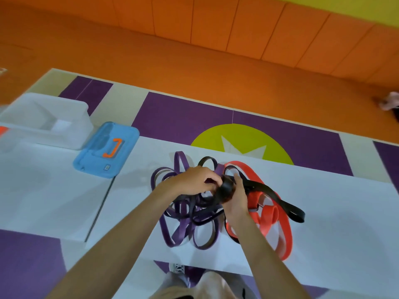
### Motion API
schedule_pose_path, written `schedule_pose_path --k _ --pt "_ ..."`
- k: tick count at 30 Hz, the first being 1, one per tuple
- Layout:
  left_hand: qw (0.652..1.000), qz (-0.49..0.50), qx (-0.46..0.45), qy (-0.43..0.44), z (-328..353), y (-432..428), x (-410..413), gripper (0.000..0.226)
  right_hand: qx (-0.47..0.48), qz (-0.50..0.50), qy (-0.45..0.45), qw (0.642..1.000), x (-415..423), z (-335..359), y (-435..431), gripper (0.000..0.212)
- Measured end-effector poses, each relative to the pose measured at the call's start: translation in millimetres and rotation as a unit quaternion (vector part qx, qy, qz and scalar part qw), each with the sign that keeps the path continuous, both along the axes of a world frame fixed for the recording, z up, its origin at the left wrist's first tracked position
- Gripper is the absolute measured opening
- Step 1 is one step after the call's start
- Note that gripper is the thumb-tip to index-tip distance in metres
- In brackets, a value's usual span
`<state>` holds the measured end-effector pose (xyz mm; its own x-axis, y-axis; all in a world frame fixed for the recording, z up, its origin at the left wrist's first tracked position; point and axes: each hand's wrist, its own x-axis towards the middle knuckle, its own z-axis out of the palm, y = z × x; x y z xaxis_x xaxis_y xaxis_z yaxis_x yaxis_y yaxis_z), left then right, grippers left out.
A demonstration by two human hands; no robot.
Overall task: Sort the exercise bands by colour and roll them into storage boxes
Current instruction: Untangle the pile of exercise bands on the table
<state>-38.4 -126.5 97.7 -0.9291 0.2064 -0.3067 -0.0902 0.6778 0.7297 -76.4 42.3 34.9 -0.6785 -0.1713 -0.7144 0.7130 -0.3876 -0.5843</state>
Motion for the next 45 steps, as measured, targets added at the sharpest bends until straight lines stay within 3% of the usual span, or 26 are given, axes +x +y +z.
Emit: schedule_pose_path --k 2,9,14,23,24,27,30,33,40,45 --pt "1.0 0.011 0.022 0.013 -2 5 -1 0.02 -0.025 -0.01 -0.014 1.0 -2 5 -3 0.044" --pt "0.971 0.114 0.199 0.063 -6 -1 -3 0.021 -0.022 0.017 -0.017 0.999 -9 18 2 0.029" --pt "0.909 0.204 0.36 0.055 -2 4 -3 0.016 -0.038 0.039 0.011 0.998 -9 8 11 0.027" --pt "0.815 0.351 0.46 0.037 -18 -30 -13 0.017 0.064 0.1 -0.023 0.993 -24 -5 51 0.022" --pt "0.816 0.362 0.448 0.044 -19 -32 -14 0.018 0.062 0.112 -0.015 0.992 -25 -4 55 0.022" --pt "0.864 0.354 0.355 0.053 -17 -29 -16 0.02 0.067 0.157 0.02 0.985 -30 2 61 0.022" --pt "0.91 0.288 0.295 -0.034 -9 -8 -21 0.018 0.108 0.233 0.127 0.958 -32 12 60 0.027" --pt "0.95 0.215 0.183 -0.134 -8 11 -25 0.038 0.105 0.257 0.181 0.943 -31 24 52 0.022" --pt "0.942 0.208 0.204 -0.169 -16 10 -30 0.03 0.07 0.276 0.194 0.939 -34 19 52 0.028" --pt "0.941 0.248 0.194 -0.129 -24 8 -30 0.031 0.101 0.183 0.168 0.963 -24 7 46 0.021"
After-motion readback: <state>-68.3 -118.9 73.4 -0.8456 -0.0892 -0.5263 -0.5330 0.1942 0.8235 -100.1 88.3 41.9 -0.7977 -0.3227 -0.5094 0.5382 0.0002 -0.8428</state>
